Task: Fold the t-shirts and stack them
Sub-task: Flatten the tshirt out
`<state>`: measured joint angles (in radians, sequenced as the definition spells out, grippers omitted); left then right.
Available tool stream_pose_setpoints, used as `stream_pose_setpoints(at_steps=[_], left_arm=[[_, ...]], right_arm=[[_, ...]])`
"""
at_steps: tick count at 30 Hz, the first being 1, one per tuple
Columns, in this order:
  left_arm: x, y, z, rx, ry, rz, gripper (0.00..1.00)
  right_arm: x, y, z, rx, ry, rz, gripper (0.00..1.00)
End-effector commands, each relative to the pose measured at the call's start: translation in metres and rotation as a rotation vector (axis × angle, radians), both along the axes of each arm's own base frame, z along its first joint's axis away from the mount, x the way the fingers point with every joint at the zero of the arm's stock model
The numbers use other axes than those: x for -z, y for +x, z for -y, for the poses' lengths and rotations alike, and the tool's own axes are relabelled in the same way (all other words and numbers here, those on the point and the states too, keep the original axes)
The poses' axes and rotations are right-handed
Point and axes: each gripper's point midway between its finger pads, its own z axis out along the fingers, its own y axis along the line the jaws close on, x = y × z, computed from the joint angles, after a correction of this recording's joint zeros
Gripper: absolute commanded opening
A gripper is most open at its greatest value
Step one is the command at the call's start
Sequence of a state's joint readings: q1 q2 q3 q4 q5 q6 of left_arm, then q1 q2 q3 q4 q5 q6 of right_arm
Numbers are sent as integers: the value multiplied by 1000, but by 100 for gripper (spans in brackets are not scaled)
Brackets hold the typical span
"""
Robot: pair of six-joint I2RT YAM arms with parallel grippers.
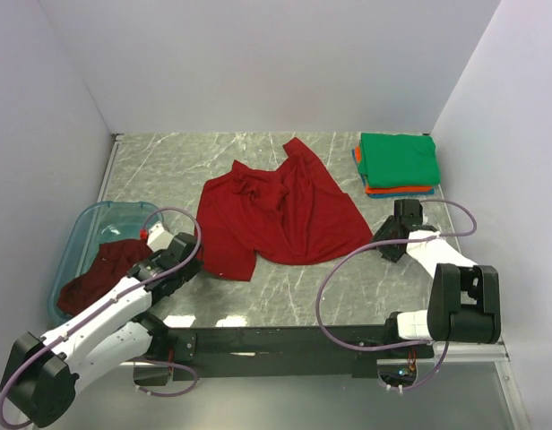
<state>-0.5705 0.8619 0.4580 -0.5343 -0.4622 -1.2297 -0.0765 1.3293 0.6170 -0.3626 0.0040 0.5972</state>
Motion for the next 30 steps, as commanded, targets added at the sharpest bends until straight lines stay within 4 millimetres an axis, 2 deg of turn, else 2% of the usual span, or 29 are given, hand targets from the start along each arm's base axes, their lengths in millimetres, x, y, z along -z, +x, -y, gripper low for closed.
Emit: stream_pose_setpoints(at_steps=[1,7,11,16,21,30], left_arm=[[-6,5,-3,-1,11,44,1],[-7,5,-5,-8,9,52,1],[-6,5,-5,-12,12,51,1],[-5,6,-5,-12,14,49,1],[-4,6,-4,-5,15,47,1],[-3,5,-6,-12,21,46,1]], right_arm=[[-6,19,1,10,2,46,54],[0,21,-5,0,36,41,54],[-4,25,-11,-13,70,59,54],[-18,25,-7,-7,46,84,54],[-22,25,-3,5,26,91,54],[-14,34,-6,5,47,74,54]])
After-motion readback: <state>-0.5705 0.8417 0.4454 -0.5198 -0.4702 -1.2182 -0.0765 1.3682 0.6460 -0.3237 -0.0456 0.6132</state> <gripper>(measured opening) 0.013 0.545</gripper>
